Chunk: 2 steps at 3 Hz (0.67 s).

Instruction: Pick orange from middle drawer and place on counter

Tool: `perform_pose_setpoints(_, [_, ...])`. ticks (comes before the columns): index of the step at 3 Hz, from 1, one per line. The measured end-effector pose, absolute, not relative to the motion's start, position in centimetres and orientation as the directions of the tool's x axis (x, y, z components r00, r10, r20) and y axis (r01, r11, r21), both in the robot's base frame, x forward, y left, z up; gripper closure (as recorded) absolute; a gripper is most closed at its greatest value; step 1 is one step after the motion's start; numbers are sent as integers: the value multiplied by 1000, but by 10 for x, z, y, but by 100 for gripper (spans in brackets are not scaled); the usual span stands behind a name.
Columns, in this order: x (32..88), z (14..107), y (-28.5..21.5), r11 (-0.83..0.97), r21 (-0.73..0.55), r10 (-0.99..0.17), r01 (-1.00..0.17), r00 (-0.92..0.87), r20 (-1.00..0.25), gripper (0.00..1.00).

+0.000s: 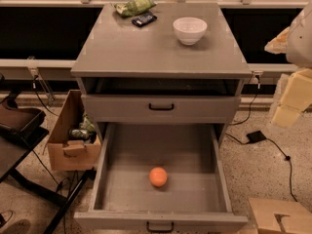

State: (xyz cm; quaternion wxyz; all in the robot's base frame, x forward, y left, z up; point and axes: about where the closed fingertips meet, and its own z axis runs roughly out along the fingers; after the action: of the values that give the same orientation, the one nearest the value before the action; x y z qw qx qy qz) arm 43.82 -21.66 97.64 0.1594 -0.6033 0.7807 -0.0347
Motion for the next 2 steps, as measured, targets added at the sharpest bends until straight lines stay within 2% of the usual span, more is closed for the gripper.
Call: perform_pose_setpoints(2, [439, 965, -212, 292, -259, -947, -921, -239, -215, 0])
